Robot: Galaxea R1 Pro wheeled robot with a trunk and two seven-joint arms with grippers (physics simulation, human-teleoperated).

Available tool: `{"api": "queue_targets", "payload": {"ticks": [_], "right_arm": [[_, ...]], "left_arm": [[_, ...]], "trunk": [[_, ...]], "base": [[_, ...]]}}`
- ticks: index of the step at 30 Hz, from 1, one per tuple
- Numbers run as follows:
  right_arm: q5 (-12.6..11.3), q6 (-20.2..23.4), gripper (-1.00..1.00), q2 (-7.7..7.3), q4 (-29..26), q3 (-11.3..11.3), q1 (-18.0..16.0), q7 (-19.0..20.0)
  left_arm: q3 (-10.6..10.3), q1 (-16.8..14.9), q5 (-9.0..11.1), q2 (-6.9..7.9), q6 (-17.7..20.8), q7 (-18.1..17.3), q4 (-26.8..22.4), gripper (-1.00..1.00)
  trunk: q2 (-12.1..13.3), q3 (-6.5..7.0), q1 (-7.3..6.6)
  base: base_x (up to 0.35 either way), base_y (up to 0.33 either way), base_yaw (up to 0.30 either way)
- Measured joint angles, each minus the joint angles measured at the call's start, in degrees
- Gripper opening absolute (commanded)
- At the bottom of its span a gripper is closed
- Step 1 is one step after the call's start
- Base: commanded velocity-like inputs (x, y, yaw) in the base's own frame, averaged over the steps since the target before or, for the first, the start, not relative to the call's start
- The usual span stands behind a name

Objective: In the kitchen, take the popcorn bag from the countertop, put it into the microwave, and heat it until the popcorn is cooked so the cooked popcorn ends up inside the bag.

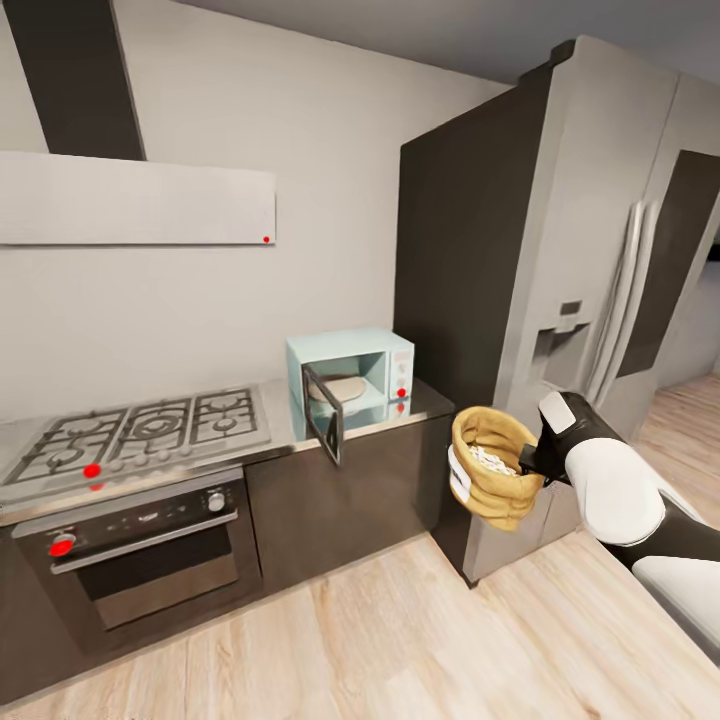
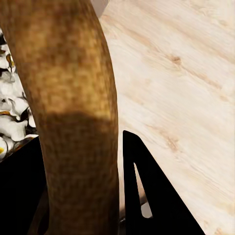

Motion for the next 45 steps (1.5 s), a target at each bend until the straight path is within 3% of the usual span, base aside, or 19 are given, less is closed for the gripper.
{"api": "queue_targets", "payload": {"ticks": [14, 45], "right_arm": [[0.01, 0.07, -1.0, 0.0, 0.09, 0.0, 0.0, -0.08], [-0.01, 0.04, -1.0, 0.07, 1.66, 0.0, 0.01, 0.02]], "left_arm": [[0.0, 0.0, 0.0, -0.01, 0.0, 0.0, 0.0, 1.0], [0.01, -0.01, 0.0, -0.19, -0.07, 0.0, 0.01, 1.0]], "trunk": [[0.0, -0.32, 0.0], [0.0, -0.98, 0.01]], "base": [[0.203, -0.286, 0.24], [0.079, -0.083, 0.217]]}}
